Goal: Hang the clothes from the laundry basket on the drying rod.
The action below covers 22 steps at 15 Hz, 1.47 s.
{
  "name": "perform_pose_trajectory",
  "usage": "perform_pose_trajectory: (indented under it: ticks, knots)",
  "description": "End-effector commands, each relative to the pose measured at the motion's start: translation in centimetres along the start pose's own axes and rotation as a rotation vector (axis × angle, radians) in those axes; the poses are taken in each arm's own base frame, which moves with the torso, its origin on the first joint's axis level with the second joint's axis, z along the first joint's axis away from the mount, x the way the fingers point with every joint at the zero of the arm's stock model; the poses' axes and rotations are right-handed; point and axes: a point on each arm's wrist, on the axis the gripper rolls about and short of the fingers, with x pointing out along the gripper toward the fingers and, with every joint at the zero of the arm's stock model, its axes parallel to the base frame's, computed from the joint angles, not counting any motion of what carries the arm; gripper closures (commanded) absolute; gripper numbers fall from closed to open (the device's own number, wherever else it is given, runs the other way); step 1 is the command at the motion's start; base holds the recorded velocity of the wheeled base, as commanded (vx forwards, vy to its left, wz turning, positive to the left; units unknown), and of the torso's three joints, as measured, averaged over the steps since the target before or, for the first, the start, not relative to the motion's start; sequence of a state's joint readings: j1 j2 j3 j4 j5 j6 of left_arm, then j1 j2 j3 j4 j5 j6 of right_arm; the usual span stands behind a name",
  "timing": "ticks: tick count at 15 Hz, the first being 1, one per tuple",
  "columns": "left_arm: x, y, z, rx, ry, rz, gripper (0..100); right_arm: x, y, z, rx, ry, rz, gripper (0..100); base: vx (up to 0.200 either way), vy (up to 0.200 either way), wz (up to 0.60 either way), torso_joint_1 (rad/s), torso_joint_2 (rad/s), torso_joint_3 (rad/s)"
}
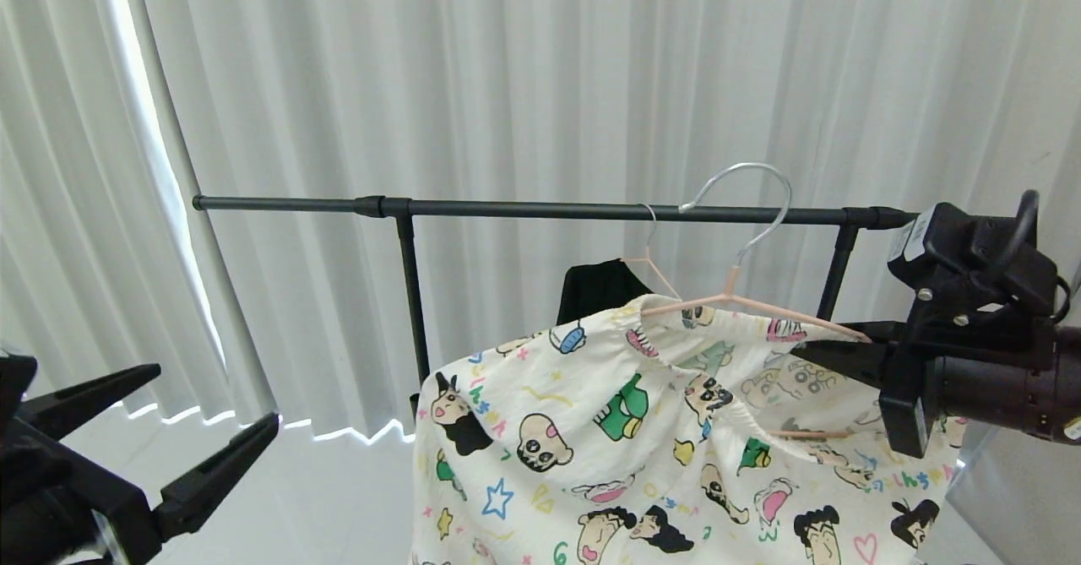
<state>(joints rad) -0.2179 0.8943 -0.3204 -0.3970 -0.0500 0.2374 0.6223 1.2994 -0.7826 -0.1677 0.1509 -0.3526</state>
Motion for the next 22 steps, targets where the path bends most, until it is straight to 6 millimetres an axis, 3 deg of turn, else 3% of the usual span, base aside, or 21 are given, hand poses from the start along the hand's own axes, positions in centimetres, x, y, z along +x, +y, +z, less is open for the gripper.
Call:
perform_pose_trajectory:
  ticks: [1,3,8,15,18,22]
  knots:
    - [0.0,0.5,2.2,-0.035,-0.07,0.018,0,-0.8,0.1,-0.9,0.007,0.024,-0.036,100,0.0,0.0,0.0,0.0,0.0,0.0]
    - [-0.1,0.8,3.1,-0.058,-0.1,0.031,0,-1.8,0.4,-2.1,0.016,0.072,-0.057,100,0.0,0.0,0.0,0.0,0.0,0.0]
    - [0.0,0.8,3.0,-0.049,-0.095,0.035,0,-6.0,0.9,-4.1,0.055,0.181,-0.101,100,0.0,0.0,0.0,0.0,0.0,0.0]
    - [0.4,0.5,-1.3,0.094,0.089,0.09,0,-12.2,2.6,-8.3,0.176,0.45,-0.27,100,0.0,0.0,0.0,0.0,0.0,0.0]
    - [0.4,0.4,-2.2,0.09,0.125,0.093,0,-13.4,3.0,-9.9,0.259,0.54,-0.398,100,0.0,0.0,0.0,0.0,0.0,0.0]
    - [0.3,0.3,-2.9,0.119,0.165,0.13,0,-13.8,1.4,-11.1,0.438,0.692,-0.649,100,0.0,0.0,0.0,0.0,0.0,0.0]
